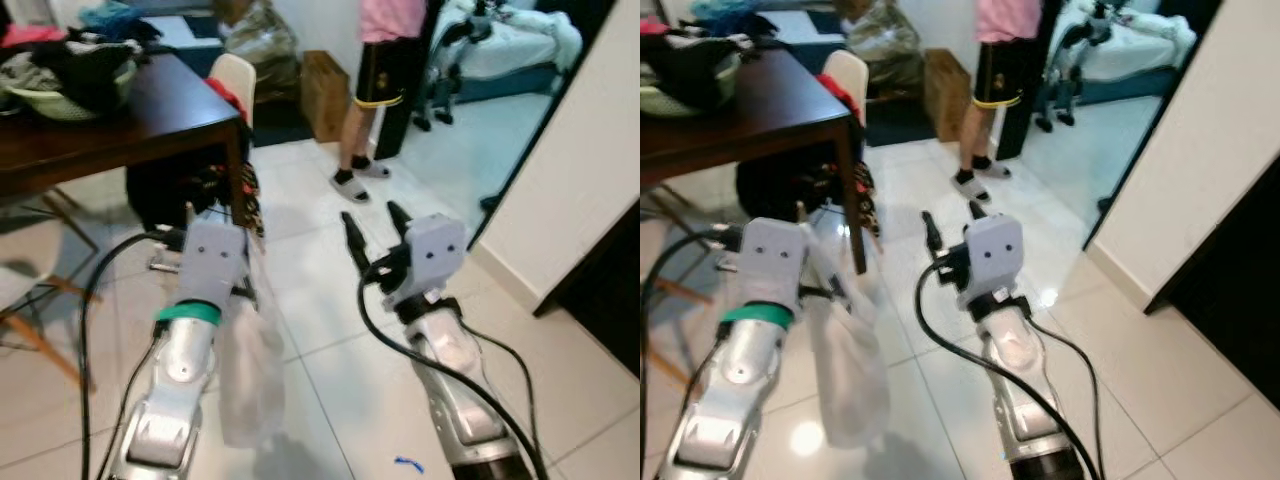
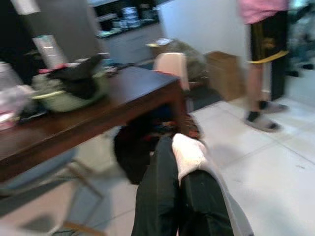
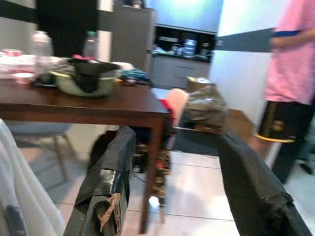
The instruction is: Hang hanger
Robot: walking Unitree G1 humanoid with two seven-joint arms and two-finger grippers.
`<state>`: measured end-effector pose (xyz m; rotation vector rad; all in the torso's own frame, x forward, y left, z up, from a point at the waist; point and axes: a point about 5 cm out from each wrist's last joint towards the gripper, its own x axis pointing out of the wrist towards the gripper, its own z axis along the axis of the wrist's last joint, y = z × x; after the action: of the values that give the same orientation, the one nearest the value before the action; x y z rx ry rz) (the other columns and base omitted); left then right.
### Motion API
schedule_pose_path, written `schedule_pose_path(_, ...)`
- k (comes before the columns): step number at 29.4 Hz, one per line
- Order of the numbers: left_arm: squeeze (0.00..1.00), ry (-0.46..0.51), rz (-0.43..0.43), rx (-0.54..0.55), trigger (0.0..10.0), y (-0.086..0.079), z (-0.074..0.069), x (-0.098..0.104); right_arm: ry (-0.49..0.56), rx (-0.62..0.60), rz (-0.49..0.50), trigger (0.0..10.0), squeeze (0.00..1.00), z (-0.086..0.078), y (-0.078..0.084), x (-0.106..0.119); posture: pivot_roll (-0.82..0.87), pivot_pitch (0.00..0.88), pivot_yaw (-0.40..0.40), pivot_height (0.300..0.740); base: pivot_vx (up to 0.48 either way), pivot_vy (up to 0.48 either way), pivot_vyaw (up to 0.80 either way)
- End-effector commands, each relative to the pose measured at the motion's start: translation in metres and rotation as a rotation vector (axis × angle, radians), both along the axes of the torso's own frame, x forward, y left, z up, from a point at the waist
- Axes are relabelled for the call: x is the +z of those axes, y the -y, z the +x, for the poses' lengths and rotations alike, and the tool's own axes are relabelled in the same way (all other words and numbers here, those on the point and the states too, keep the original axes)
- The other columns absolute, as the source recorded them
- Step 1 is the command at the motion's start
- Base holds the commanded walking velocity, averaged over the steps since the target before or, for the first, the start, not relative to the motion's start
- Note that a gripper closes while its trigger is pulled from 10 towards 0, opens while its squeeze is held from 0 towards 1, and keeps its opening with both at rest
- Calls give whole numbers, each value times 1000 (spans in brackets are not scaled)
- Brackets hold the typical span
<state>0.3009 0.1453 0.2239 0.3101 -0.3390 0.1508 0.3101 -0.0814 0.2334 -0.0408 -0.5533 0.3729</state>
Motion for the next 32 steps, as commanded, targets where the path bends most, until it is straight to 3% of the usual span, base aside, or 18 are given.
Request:
schedule_pose_path(1, 0, 39, 2, -1, 10000, 3, 0, 7, -4, -15, 28, 10000, 0, 0, 6, 0, -109, 104, -8, 740, 439, 0, 0)
schedule_pose_path(32, 0, 110, 67, -7, 10000, 5, 3, 21, 4, -19, 38, 10000, 0, 1, 3, 3, -97, 94, 5, 740, 442, 0, 0)
